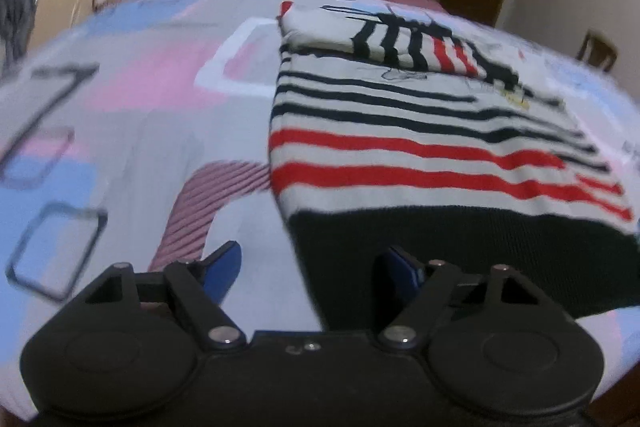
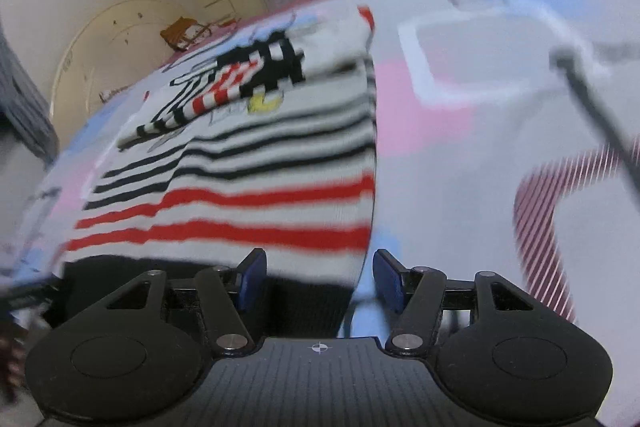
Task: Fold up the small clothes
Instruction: 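Move both grippers down to the striped hem of the sweater, then grasp the hem with both grippers and lift it toward the black collar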
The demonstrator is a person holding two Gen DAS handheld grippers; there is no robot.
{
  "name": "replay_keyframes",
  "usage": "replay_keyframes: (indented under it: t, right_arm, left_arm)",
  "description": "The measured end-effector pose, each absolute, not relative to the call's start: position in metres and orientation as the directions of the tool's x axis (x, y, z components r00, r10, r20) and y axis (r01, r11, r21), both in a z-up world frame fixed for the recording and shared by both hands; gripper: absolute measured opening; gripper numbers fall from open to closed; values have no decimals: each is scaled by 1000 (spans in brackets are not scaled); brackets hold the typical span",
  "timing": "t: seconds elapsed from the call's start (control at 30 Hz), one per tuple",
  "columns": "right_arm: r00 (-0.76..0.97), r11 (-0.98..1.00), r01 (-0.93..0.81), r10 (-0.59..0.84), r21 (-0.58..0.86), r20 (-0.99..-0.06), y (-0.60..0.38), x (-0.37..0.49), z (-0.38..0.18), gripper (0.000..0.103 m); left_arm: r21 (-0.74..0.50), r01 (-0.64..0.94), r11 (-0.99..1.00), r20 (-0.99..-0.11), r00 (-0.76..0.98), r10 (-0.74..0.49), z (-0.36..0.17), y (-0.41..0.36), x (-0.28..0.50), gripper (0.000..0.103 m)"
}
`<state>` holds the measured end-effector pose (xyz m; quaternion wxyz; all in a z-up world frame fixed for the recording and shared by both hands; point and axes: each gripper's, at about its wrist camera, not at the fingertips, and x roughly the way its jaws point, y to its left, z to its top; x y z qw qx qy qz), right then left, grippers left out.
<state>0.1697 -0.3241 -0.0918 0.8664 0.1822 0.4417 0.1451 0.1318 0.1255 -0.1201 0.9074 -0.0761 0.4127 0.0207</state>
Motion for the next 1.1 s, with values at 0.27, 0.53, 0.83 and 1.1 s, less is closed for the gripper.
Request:
replay_keyframes:
  t: [0.27, 0.53, 0.83, 1.1]
  right_arm:
    - [533, 765, -5, 547, 643, -646, -348, 152, -107, 59]
    - [555, 728, 17, 564, 686, -612, -345, 177, -111, 59]
    - [489, 669, -46, 663, 742, -568, -337, 154, -115, 37]
    - [554, 697, -80, 625, 713, -550, -354, 145, -98, 4]
  left_arm:
    - [-434, -93, 896, -680, 686, -258, -126, 159, 125, 74]
    - [-536, -54, 842, -643, 673, -366, -132, 164, 165, 74]
    - [-656, 5, 755, -577, 642, -505, -146, 167, 140, 54]
    - [-614, -56, 787, -580, 708, -402, -136, 165, 124, 5]
